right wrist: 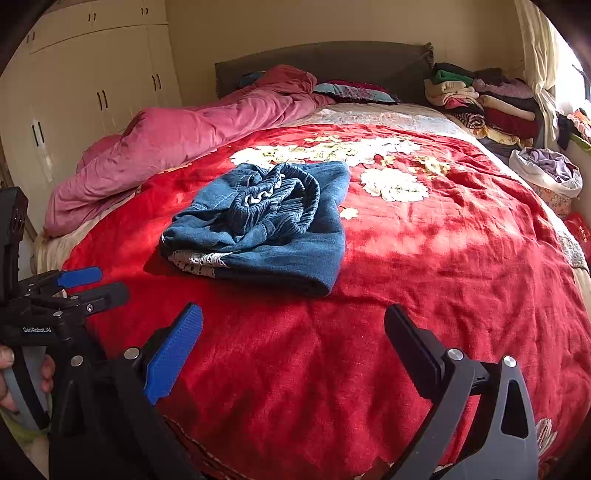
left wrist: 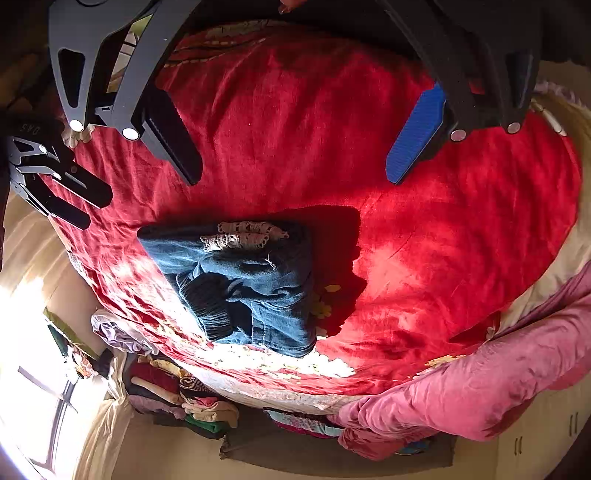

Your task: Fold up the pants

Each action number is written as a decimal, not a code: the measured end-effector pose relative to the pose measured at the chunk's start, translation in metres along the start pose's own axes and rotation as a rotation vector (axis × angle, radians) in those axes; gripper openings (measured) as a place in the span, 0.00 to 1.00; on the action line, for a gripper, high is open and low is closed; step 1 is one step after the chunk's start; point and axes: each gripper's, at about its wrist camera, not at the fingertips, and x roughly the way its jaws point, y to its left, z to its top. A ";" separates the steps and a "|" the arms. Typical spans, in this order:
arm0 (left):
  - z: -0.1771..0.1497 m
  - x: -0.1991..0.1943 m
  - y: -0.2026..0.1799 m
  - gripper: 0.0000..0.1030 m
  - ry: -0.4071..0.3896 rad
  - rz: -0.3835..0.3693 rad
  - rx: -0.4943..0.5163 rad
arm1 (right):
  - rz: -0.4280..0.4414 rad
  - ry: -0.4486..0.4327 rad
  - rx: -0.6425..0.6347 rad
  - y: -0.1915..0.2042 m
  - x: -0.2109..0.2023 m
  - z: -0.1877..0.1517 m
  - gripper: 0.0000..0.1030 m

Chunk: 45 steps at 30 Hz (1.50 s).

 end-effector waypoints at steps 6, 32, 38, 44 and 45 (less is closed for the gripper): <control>-0.001 -0.001 0.003 0.91 -0.002 0.005 -0.010 | 0.000 0.002 -0.004 0.002 0.000 -0.002 0.95; -0.004 -0.001 0.007 0.91 0.005 0.027 -0.015 | 0.005 0.003 -0.015 0.004 0.000 -0.001 0.96; -0.004 -0.001 0.006 0.91 0.012 0.037 -0.017 | 0.005 0.007 -0.014 0.006 0.000 -0.001 0.96; -0.004 -0.001 0.007 0.91 0.014 0.043 -0.014 | 0.002 0.005 -0.014 0.006 -0.001 0.000 0.96; -0.004 -0.001 0.007 0.91 0.016 0.044 -0.015 | 0.000 0.005 -0.015 0.006 -0.001 0.000 0.96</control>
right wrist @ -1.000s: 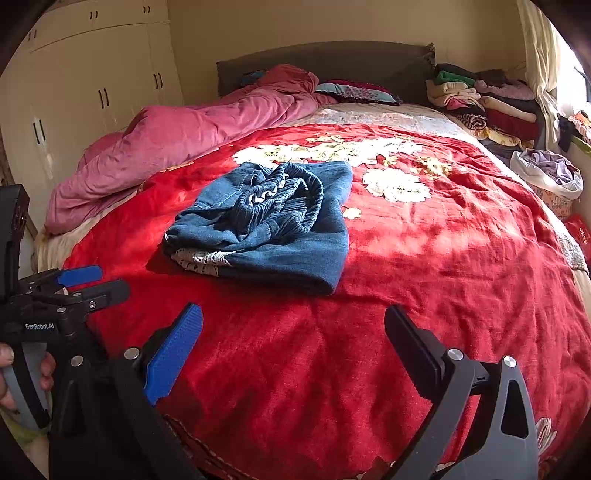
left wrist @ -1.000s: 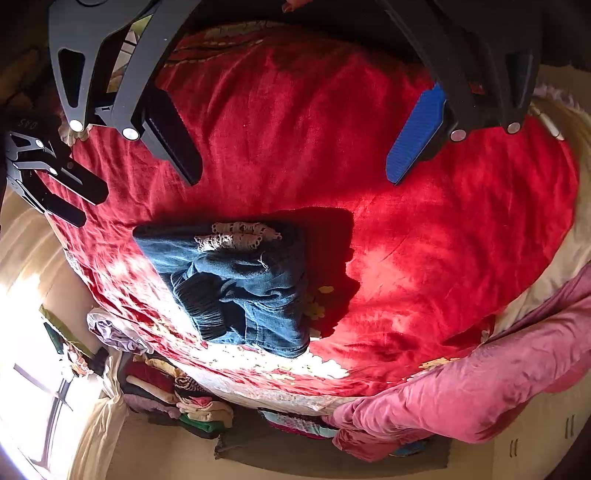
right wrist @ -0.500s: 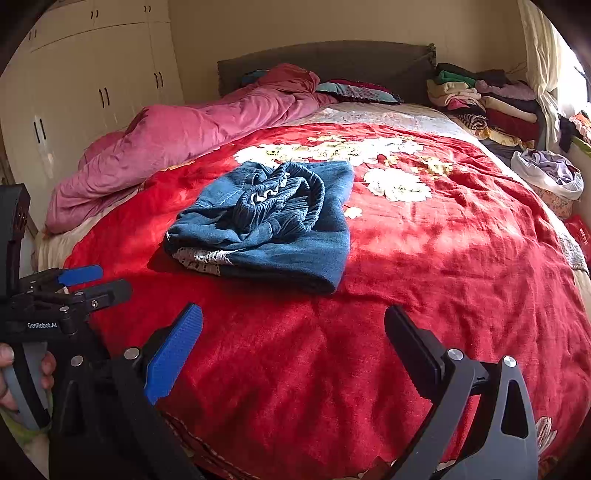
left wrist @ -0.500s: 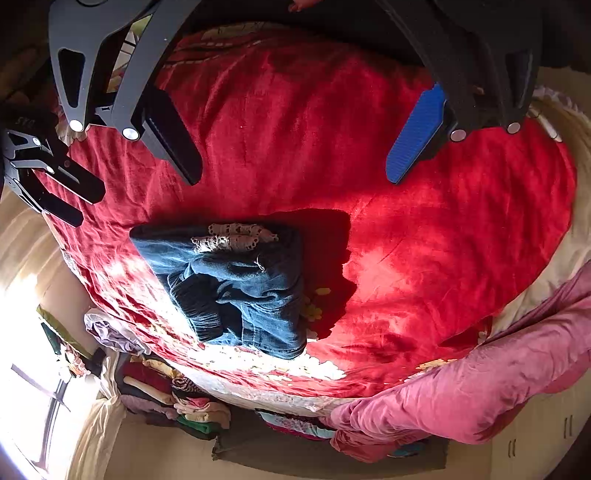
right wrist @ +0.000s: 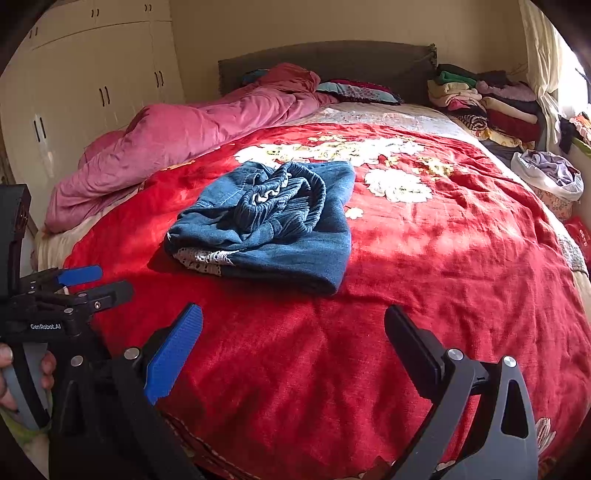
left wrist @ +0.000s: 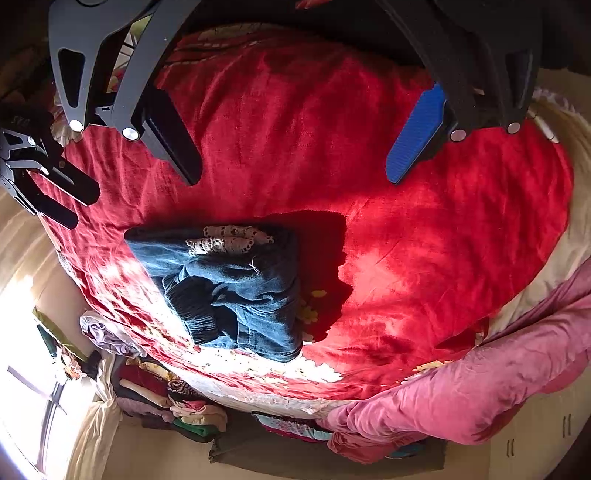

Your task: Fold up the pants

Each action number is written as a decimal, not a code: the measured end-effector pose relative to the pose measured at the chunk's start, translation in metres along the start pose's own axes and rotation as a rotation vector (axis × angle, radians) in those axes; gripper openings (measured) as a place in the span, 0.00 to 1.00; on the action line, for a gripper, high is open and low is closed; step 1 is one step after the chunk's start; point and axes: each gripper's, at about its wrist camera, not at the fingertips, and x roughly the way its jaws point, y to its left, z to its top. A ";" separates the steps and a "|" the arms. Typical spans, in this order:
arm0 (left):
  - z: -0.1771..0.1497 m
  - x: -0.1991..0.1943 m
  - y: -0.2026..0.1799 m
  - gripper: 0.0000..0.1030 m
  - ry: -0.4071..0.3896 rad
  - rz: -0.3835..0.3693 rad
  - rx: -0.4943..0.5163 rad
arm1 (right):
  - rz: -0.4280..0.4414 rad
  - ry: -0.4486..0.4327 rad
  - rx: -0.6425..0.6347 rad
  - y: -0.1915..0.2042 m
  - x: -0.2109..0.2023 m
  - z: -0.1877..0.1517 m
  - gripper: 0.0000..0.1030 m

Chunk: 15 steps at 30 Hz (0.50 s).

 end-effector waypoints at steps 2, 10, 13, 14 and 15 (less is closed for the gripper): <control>0.000 0.000 0.000 0.91 -0.002 0.000 0.000 | 0.002 0.000 0.000 0.000 0.000 0.000 0.96; 0.000 0.000 0.000 0.91 0.001 0.000 -0.002 | 0.002 0.005 -0.003 0.000 -0.001 -0.001 0.96; 0.000 0.000 0.002 0.91 0.007 -0.003 -0.004 | 0.001 0.007 -0.003 -0.001 0.000 -0.001 0.96; 0.000 -0.001 0.001 0.91 0.006 -0.001 -0.004 | 0.002 0.008 -0.003 -0.001 0.000 -0.001 0.96; 0.000 -0.001 0.002 0.91 0.005 -0.002 -0.004 | 0.001 0.008 -0.003 -0.001 -0.001 -0.001 0.96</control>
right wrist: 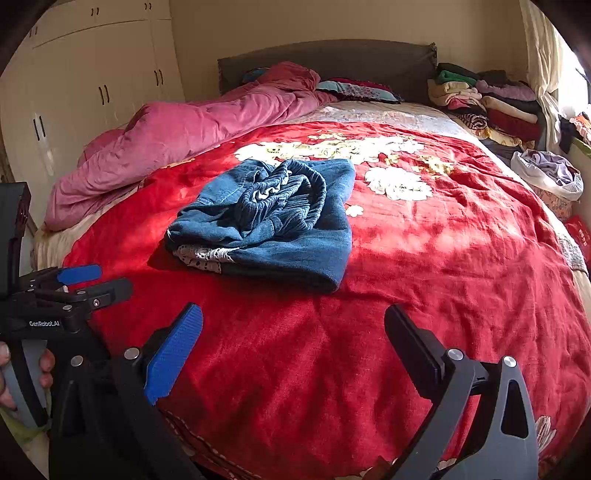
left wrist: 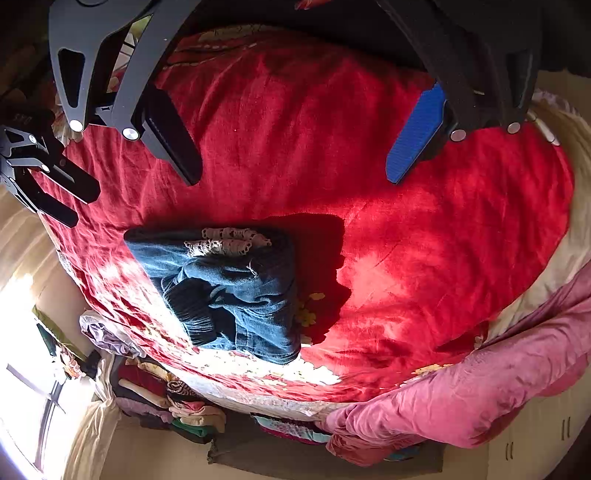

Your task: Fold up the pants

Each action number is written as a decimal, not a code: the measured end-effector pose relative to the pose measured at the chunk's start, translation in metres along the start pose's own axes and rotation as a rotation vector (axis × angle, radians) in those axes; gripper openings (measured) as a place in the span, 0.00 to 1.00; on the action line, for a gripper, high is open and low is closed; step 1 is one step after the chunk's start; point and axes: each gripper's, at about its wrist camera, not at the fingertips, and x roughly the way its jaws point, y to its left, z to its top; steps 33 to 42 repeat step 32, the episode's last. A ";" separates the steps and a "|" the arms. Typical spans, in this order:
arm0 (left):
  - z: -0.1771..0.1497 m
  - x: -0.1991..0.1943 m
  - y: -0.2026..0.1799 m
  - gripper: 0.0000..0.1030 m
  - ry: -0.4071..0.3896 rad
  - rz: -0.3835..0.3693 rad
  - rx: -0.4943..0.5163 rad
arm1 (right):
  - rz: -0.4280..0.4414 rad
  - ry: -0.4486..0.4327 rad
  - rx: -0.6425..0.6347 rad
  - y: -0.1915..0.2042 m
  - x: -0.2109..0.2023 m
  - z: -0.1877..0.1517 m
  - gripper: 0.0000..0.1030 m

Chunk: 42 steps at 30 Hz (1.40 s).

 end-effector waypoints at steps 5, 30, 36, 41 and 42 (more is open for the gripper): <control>0.000 0.000 0.000 0.91 0.002 0.001 0.000 | -0.001 0.000 -0.003 0.000 0.000 0.000 0.96; 0.054 0.046 0.125 0.91 0.083 0.228 -0.218 | -0.252 -0.008 0.136 -0.134 0.011 0.015 0.95; 0.073 0.059 0.164 0.91 0.076 0.356 -0.235 | -0.336 0.036 0.175 -0.191 0.016 0.021 0.96; 0.073 0.059 0.164 0.91 0.076 0.356 -0.235 | -0.336 0.036 0.175 -0.191 0.016 0.021 0.96; 0.073 0.059 0.164 0.91 0.076 0.356 -0.235 | -0.336 0.036 0.175 -0.191 0.016 0.021 0.96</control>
